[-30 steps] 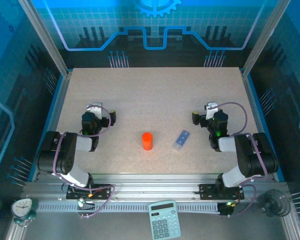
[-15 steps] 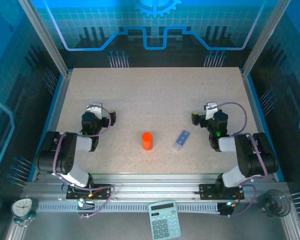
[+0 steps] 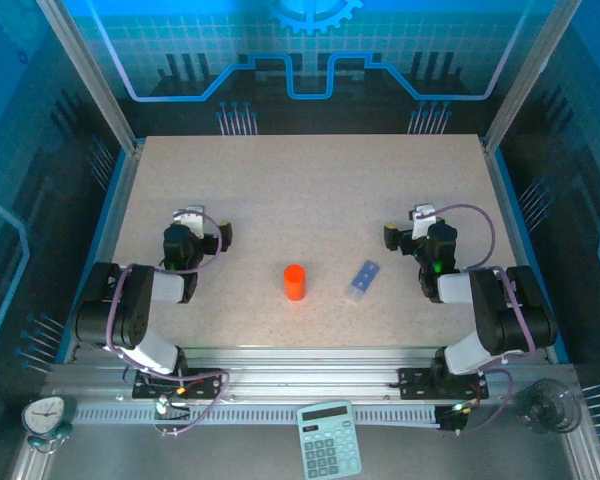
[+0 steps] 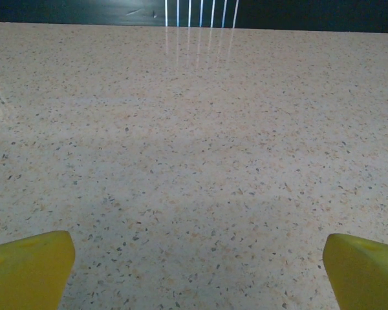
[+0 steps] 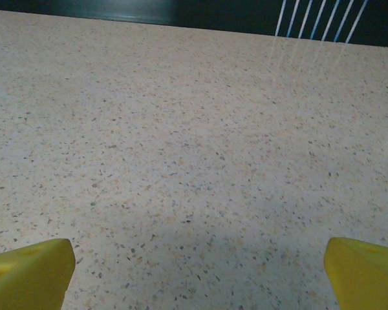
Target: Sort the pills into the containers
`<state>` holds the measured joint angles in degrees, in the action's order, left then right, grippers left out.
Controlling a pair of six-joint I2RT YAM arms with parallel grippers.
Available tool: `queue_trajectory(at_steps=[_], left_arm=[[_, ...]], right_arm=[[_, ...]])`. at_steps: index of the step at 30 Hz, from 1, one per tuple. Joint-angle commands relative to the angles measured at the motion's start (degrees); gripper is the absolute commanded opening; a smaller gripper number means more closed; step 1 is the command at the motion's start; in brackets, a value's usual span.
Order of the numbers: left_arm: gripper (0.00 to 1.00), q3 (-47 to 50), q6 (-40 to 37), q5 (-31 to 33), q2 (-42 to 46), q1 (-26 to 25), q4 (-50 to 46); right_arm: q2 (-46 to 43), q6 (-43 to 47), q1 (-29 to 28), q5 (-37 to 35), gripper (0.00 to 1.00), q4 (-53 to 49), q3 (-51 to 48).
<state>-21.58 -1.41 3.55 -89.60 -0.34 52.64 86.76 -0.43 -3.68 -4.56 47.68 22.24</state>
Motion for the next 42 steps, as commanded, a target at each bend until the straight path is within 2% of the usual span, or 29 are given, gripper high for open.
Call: queue_trajectory(at_steps=[1, 5, 9, 11, 13, 16, 19, 23, 26, 32, 42], left_arm=[[0.99, 0.56, 0.23, 0.96, 2.26, -0.70, 0.93], [0.99, -2.75, 1.55, 4.82, 5.92, -0.67, -8.09], [0.99, -5.84, 2.76, 8.17, 9.08, -0.70, -16.49], [0.99, -7.07, 3.29, 9.81, 10.31, -0.72, -19.11], [0.99, -8.29, 4.30, 11.33, 12.09, -0.71, -22.05], [0.99, -10.56, 7.30, 12.26, 15.47, -0.67, -26.98], [0.99, -14.31, 11.93, 12.11, 18.70, -0.71, -35.08], [0.99, -18.37, 19.66, 10.28, 22.55, -0.70, -45.23], [0.99, -20.38, 25.20, 8.29, 25.15, -0.89, -52.32], [0.99, -22.37, 29.61, 4.03, 27.24, -3.60, -60.26], [0.99, -21.09, 29.13, 4.95, 24.81, -12.37, -62.07]], right_arm=[[-4.26, -1.65, 0.70, -4.20, 1.00, -3.74, 1.67], [-8.86, -2.87, 0.73, -7.87, 1.00, -8.24, 2.07], [-13.34, -7.09, 1.14, -9.51, 1.00, -19.65, 7.02], [-15.12, -14.16, 1.72, -10.82, 1.00, -25.31, 9.85], [-16.79, -25.59, 3.13, -12.23, 1.00, -31.53, 11.85], [-18.74, -31.36, 6.40, -1.61, 1.00, -34.24, 12.72], [-19.91, -33.31, 7.07, 6.38, 1.00, -34.55, 13.11], [-19.92, -36.92, 7.01, 15.83, 1.00, -39.26, 14.33], [-19.54, -40.11, 6.41, 20.31, 0.99, -42.27, 13.54], [-20.09, -40.16, 2.01, 21.87, 0.93, -52.36, 13.00], [-22.97, -34.22, -14.24, 10.10, 0.90, -68.27, 14.92]])
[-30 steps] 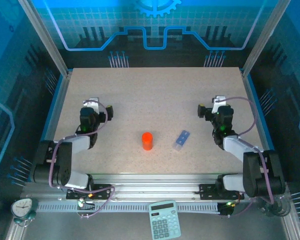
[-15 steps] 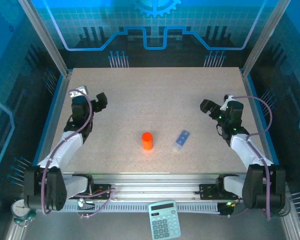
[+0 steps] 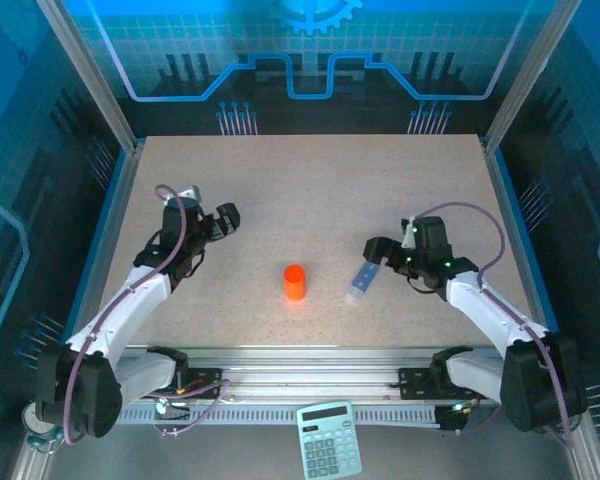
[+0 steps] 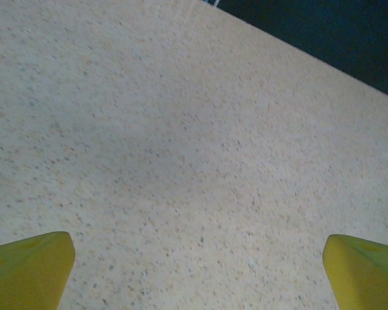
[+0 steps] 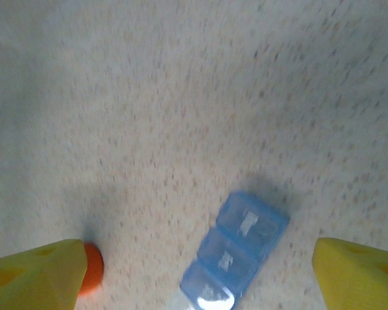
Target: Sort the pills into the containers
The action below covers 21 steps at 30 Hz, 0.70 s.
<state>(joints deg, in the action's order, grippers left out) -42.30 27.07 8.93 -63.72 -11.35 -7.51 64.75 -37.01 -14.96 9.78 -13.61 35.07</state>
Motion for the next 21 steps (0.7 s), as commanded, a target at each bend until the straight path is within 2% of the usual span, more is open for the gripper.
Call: queue_trajectory(at_steps=[1, 9, 15, 21], left_arm=[[0.99, -0.13, 0.66, -0.45, -1.63, -1.85, -1.73], [0.99, 0.72, 1.98, -0.49, -5.55, -2.88, -0.88], [0.99, 0.34, 2.54, 1.52, -6.33, -2.88, -1.55], [0.99, -0.79, 2.12, 3.57, -6.41, -2.49, -2.76]], right_arm=[[-0.86, 2.75, -4.62, -5.37, 0.90, -8.09, 2.39], [0.09, 6.81, -18.98, -13.14, 0.91, -9.37, 3.49], [1.87, 12.14, -31.98, -15.43, 0.97, 0.23, 2.35], [10.02, 14.72, -37.99, -16.14, 1.00, 9.30, 3.25]])
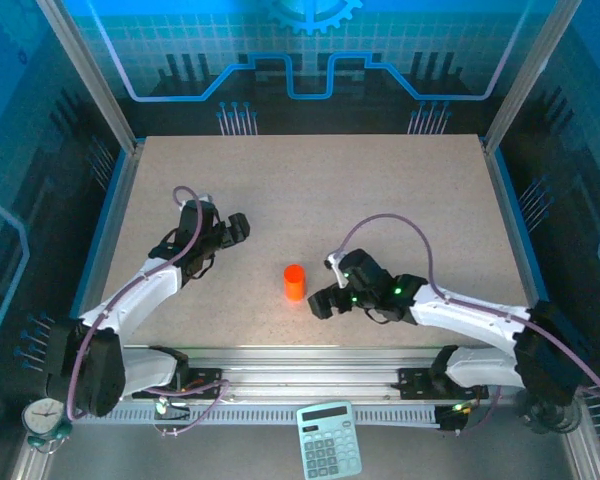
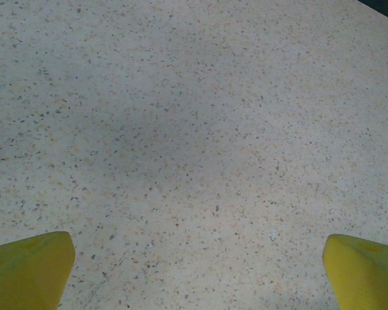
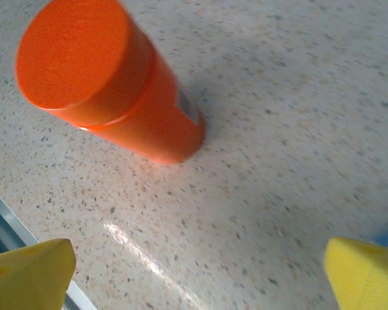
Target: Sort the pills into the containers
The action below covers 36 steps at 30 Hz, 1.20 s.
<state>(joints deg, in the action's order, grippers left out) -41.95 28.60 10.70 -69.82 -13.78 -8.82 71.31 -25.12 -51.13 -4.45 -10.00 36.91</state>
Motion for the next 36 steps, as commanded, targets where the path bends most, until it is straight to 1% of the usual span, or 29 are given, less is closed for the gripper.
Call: queue_trajectory(at_steps=[1, 6, 9, 17, 21, 28, 36], left_arm=[[0.99, -1.32, 0.58, 2.09, -0.31, 0.19, -1.73], [0.99, -1.98, 1.10, 2.38, -0.05, 1.67, -1.99], [0.99, -2.67, 1.27, 2.37, -0.14, 2.09, -2.25], [0.99, -3.92, 0.78, 2.06, -0.11, 2.18, -2.77], [0.99, -4.01, 0.83, 1.99, 0.29, 2.18, -2.98], [0.99, -3.98, 0.67, 2.13, 1.79, 2.19, -3.52], [0.99, -3.40, 0.76, 2.03, 3.59, 2.18, -3.84]], right_arm=[[5.08, 3.37, -2.71, -2.22, 1.00, 6.50, 2.08], [12.18, 5.24, -5.35, -4.53, 1.00, 9.22, 4.96], [14.66, 5.77, -6.16, -6.78, 1.00, 11.01, 5.71], [20.00, 6.14, -6.08, -12.43, 1.00, 14.03, 7.21], [22.65, 6.78, -5.61, -14.16, 1.00, 14.91, 8.30], [24.91, 7.71, -2.13, -15.64, 1.00, 15.23, 9.85], [27.63, 10.40, 4.67, -14.84, 1.00, 16.06, 12.35]])
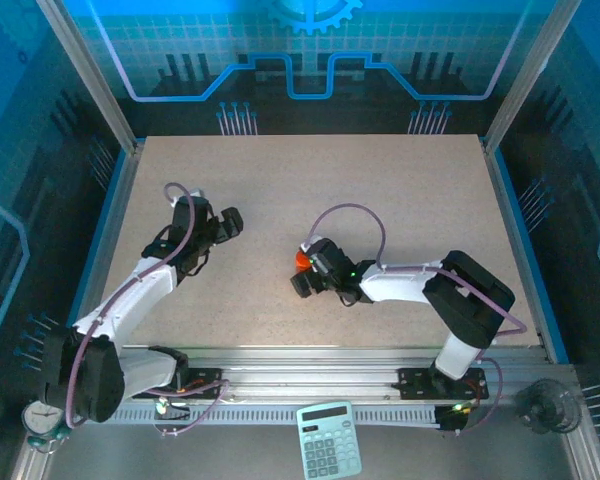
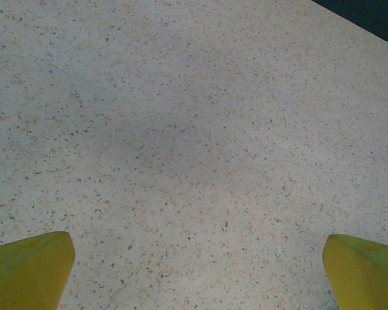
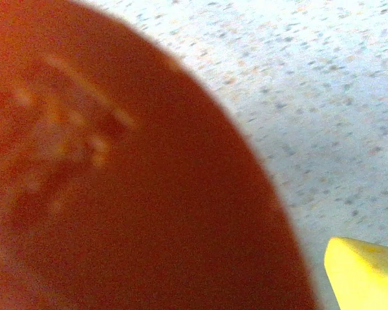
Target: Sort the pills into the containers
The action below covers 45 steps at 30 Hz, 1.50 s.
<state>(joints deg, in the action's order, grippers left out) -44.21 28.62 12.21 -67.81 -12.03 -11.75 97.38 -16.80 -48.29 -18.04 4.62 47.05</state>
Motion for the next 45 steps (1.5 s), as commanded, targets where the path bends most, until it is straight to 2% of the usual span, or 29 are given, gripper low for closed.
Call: queue_trajectory(at_steps=[1, 16, 22, 29, 45], left_arm=[[0.99, -0.98, 0.81, 0.45, 1.67, 0.45, -1.02], [0.99, -1.29, 1.44, -0.33, 2.32, 0.43, -1.69], [0.99, -1.45, 1.37, -0.62, 1.99, 0.43, -1.80], [0.99, -1.18, 1.11, -1.33, 1.27, 0.43, -1.44], [0.99, -1.26, 0.20, -3.72, 0.23, 0.46, -0.64]], right_arm=[[2.07, 2.58, 2.82, -1.21, 1.00, 1.38, 2.78], [10.13, 5.92, 17.80, 2.44, 1.00, 1.41, 10.18], [11.18, 5.37, 20.20, 5.04, 1.00, -1.16, 13.20], [4.92, 3.10, 20.26, 7.42, 1.00, -4.53, 13.09], [-13.97, -3.71, 22.06, 4.86, 1.00, -15.76, 4.88]])
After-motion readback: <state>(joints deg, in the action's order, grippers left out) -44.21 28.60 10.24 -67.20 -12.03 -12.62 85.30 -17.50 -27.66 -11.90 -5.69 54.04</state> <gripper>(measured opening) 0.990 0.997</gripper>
